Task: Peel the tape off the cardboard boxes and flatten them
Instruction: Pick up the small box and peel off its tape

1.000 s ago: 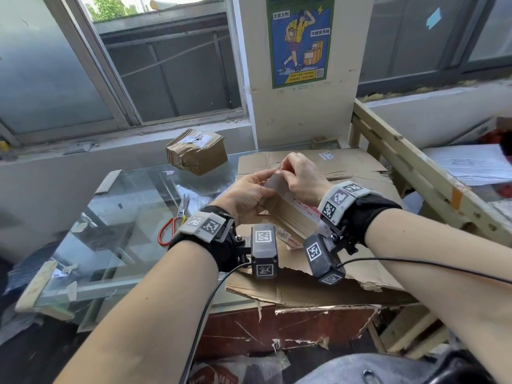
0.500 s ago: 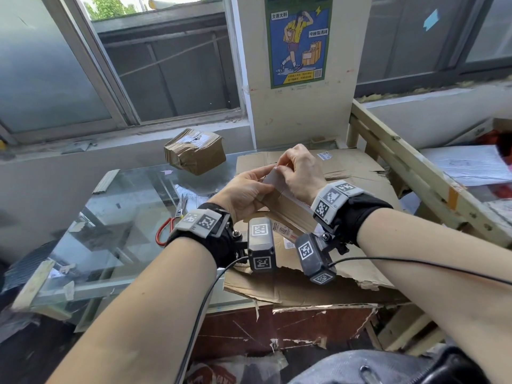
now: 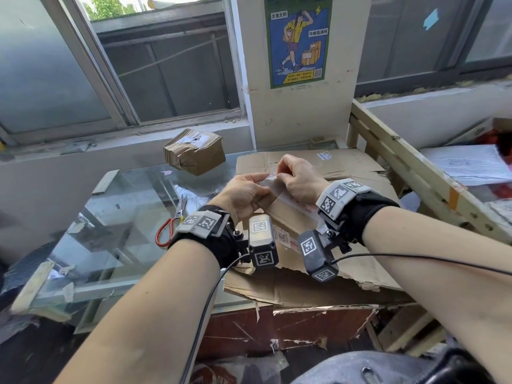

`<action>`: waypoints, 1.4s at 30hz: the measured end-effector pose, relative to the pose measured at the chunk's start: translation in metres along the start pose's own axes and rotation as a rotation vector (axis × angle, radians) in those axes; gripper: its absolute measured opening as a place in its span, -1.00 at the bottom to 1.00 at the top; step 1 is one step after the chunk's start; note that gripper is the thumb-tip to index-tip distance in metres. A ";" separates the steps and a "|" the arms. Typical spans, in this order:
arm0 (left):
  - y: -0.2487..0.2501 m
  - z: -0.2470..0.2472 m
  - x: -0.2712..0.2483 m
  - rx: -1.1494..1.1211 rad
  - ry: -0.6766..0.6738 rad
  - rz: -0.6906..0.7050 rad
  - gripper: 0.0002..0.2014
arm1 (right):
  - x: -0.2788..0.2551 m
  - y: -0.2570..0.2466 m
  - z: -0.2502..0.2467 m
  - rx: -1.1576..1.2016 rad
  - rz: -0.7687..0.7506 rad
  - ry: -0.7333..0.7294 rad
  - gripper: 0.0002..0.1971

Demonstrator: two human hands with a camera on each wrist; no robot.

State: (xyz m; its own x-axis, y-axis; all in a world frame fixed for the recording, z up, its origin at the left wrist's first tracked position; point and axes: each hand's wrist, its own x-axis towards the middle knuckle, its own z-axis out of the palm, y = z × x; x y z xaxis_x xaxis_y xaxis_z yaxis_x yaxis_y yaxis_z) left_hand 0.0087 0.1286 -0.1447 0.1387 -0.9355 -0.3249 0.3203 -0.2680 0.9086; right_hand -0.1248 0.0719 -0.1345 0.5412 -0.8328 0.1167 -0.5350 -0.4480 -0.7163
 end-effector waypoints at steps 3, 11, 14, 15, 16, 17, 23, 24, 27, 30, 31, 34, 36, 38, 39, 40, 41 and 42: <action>-0.001 0.000 0.000 0.003 0.019 -0.006 -0.56 | 0.002 0.000 -0.002 0.018 0.043 -0.055 -0.94; 0.004 -0.004 0.002 -0.064 0.024 0.034 -0.57 | 0.002 -0.005 -0.005 0.109 0.029 -0.040 -0.89; 0.007 -0.009 0.001 -0.092 -0.046 0.004 -0.54 | 0.000 -0.003 -0.003 0.198 0.013 -0.009 -0.70; 0.008 -0.010 0.000 -0.096 -0.068 -0.009 -0.53 | 0.000 -0.003 -0.003 0.238 0.018 -0.001 -0.67; 0.008 -0.011 0.000 -0.096 -0.084 -0.012 -0.52 | 0.001 -0.003 -0.003 0.251 0.026 0.011 -0.67; 0.008 -0.011 0.000 -0.091 -0.086 -0.007 -0.53 | 0.002 -0.003 -0.002 0.232 0.025 0.032 -0.72; 0.003 -0.007 0.006 0.195 0.022 -0.009 -0.75 | 0.007 0.001 -0.001 0.085 0.077 0.128 -0.75; 0.003 -0.006 0.005 0.276 0.038 -0.020 -0.85 | 0.006 0.001 -0.002 0.081 0.081 0.135 -0.79; 0.003 -0.002 0.004 0.396 0.092 0.005 -0.85 | 0.003 0.001 -0.004 0.072 0.064 0.125 -0.90; 0.002 -0.002 0.007 0.373 0.110 0.012 -0.84 | 0.002 0.000 -0.006 0.132 0.078 0.074 -0.92; 0.001 -0.003 0.007 0.341 0.124 0.006 -0.86 | 0.001 0.001 -0.007 0.169 0.084 0.047 -0.88; -0.001 -0.008 0.009 0.220 0.185 0.012 -0.85 | -0.001 0.002 -0.008 0.281 0.087 -0.022 -0.76; -0.001 -0.010 0.009 0.200 0.206 0.033 -0.85 | -0.001 0.004 -0.007 0.362 0.084 -0.055 -0.73; -0.001 -0.012 0.009 0.203 0.233 0.051 -0.84 | 0.001 0.006 -0.007 0.411 0.105 -0.071 -0.73; -0.001 -0.013 0.009 0.203 0.241 0.057 -0.83 | 0.002 0.007 -0.007 0.417 0.120 -0.069 -0.74; -0.001 -0.013 0.009 0.198 0.248 0.059 -0.84 | 0.003 0.008 -0.008 0.422 0.135 -0.061 -0.74; -0.001 -0.013 0.009 0.187 0.253 0.056 -0.84 | 0.004 0.009 -0.009 0.437 0.148 -0.053 -0.75; -0.001 -0.013 0.007 0.183 0.253 0.055 -0.84 | 0.005 0.010 -0.010 0.464 0.162 -0.051 -0.75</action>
State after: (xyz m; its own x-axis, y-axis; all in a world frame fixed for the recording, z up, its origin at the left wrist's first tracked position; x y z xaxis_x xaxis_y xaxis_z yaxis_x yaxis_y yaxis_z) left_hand 0.0220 0.1250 -0.1511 0.3870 -0.8690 -0.3082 0.1354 -0.2771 0.9512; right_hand -0.1338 0.0604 -0.1342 0.5118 -0.8578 -0.0471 -0.2761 -0.1124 -0.9545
